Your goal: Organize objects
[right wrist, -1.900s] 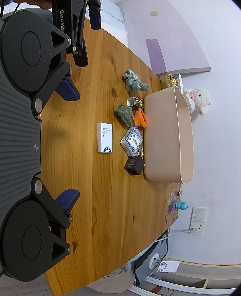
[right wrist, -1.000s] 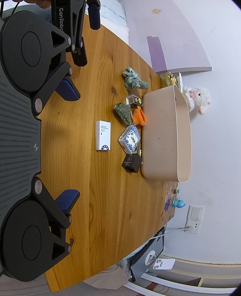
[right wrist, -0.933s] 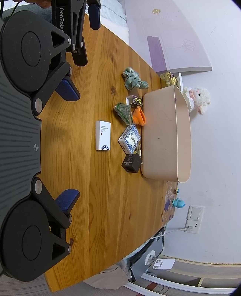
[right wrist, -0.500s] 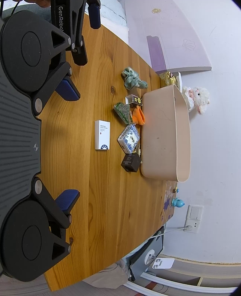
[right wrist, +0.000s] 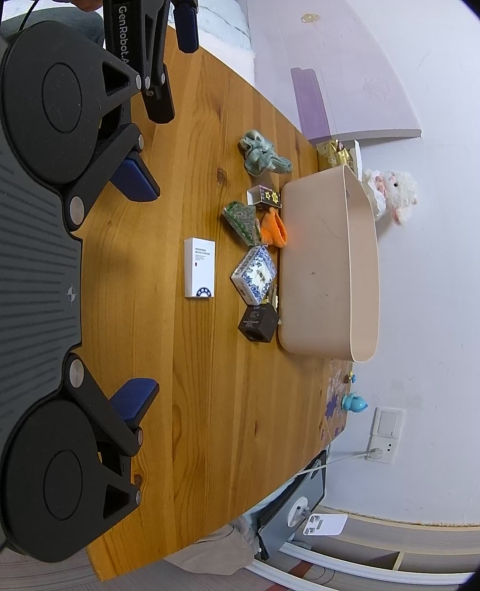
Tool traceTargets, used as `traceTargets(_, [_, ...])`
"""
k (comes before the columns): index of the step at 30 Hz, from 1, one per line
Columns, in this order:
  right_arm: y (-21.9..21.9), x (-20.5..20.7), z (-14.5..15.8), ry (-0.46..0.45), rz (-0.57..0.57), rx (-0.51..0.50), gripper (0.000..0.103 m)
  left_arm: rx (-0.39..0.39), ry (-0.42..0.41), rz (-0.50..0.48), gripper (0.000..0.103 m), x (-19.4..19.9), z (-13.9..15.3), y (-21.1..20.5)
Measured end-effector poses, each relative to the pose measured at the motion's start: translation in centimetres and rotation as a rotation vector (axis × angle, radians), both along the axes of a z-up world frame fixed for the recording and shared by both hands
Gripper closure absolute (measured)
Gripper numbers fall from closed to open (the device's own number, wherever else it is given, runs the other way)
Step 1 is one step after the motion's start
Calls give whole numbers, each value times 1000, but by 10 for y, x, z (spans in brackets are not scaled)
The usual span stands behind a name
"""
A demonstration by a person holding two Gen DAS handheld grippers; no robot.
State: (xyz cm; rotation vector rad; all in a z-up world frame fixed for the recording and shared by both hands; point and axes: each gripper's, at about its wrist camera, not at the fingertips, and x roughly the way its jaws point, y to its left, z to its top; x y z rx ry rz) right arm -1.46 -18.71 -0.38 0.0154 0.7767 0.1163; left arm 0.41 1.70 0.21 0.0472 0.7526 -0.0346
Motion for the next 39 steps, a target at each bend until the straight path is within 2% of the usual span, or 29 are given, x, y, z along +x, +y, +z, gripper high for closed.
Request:
traceTargets(7, [2,8,-4,13,-5,-3,0,-14,11,1,7,11,-4,7])
traceTargets(17, [6,29,-15,46,-12,-3,0,13,12,-8,7,29,-10,11])
traceTargets(39, [18,84,-47,149,-25,0,0,41,29,-45,7,92,-30,35])
